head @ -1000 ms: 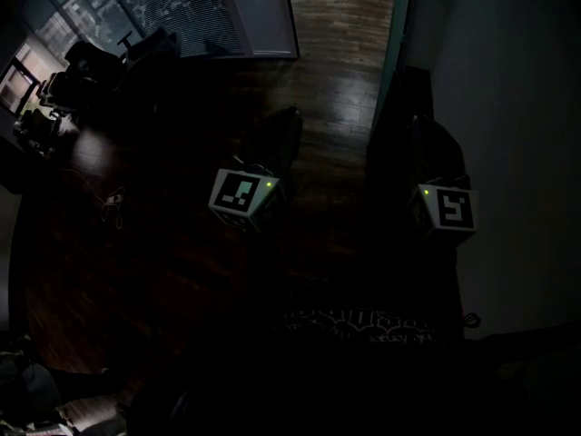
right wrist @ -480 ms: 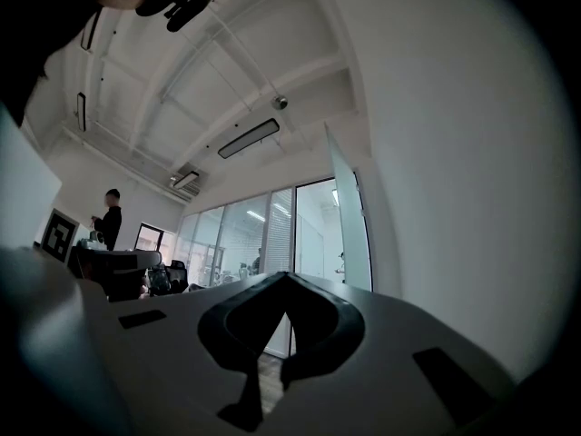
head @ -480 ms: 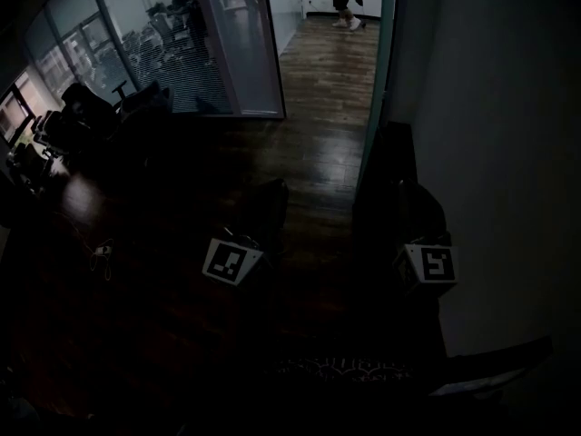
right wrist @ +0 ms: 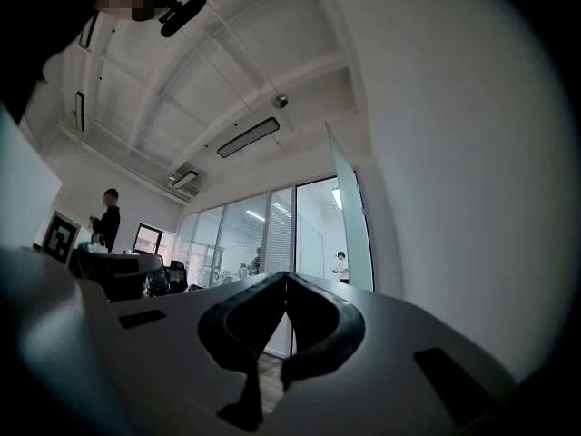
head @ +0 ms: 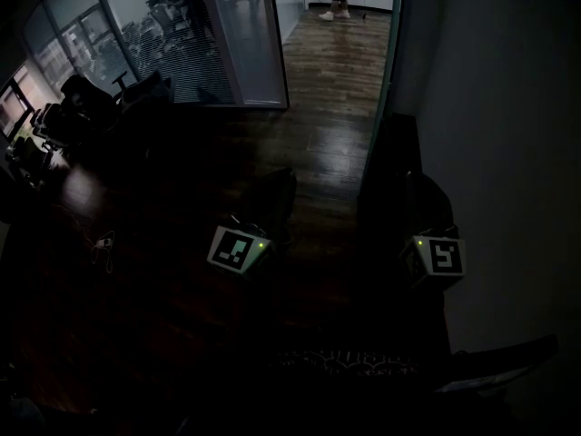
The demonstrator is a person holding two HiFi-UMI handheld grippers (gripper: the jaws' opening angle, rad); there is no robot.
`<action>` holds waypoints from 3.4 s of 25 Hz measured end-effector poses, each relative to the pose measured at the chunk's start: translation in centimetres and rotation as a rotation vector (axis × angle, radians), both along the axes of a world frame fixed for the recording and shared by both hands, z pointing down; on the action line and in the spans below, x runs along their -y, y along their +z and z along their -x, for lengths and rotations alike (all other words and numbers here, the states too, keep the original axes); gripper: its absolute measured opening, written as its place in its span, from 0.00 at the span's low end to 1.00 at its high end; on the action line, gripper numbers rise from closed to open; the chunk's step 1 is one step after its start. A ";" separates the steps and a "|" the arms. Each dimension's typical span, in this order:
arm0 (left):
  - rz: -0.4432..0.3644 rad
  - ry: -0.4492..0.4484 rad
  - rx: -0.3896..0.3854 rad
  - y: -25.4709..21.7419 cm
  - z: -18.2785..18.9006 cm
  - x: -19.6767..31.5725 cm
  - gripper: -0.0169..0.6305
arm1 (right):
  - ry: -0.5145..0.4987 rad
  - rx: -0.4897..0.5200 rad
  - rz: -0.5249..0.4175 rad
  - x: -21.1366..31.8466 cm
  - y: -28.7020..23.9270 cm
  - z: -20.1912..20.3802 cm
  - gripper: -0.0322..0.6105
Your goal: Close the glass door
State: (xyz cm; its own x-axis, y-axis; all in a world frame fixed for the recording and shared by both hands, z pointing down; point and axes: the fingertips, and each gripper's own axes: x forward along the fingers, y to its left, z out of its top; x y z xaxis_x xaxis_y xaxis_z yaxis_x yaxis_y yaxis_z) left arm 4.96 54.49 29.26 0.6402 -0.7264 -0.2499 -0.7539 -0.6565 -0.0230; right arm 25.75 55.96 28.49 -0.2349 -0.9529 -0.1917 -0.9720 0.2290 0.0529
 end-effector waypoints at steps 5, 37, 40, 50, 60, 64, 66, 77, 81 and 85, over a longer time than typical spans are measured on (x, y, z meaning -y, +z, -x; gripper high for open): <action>0.012 0.004 -0.004 0.1 0.1 0.5 0.03 | 0.008 0.003 0.012 0.3 0.3 0.1 0.05; 0.042 -0.032 0.048 0.4 -7.0 14.6 0.03 | -0.054 -0.006 0.024 14.5 0.8 -4.4 0.05; 0.041 -0.039 0.056 0.5 -7.6 16.1 0.03 | -0.061 -0.015 0.017 16.2 0.8 -5.1 0.05; 0.050 -0.029 0.047 1.2 -8.7 20.8 0.03 | -0.042 -0.004 0.043 21.0 1.6 -6.8 0.05; 0.028 0.032 0.043 0.9 -8.7 26.8 0.03 | 0.035 -0.012 0.032 26.1 1.5 -7.3 0.05; 0.027 0.057 0.045 0.6 -8.6 28.8 0.03 | 0.059 -0.013 0.031 27.8 1.3 -7.3 0.05; 0.026 0.065 0.044 0.5 -8.3 31.7 0.03 | 0.067 -0.012 0.033 30.7 1.3 -7.1 0.05; 0.054 0.108 0.040 1.7 -7.5 36.7 0.03 | 0.102 -0.009 0.058 35.6 2.3 -6.2 0.05; 0.069 0.112 0.035 2.2 -7.3 38.0 0.03 | 0.111 -0.009 0.063 37.0 2.2 -6.2 0.05; 0.073 0.098 0.031 2.7 -7.4 39.8 0.03 | 0.119 -0.007 0.068 39.0 2.8 -7.0 0.05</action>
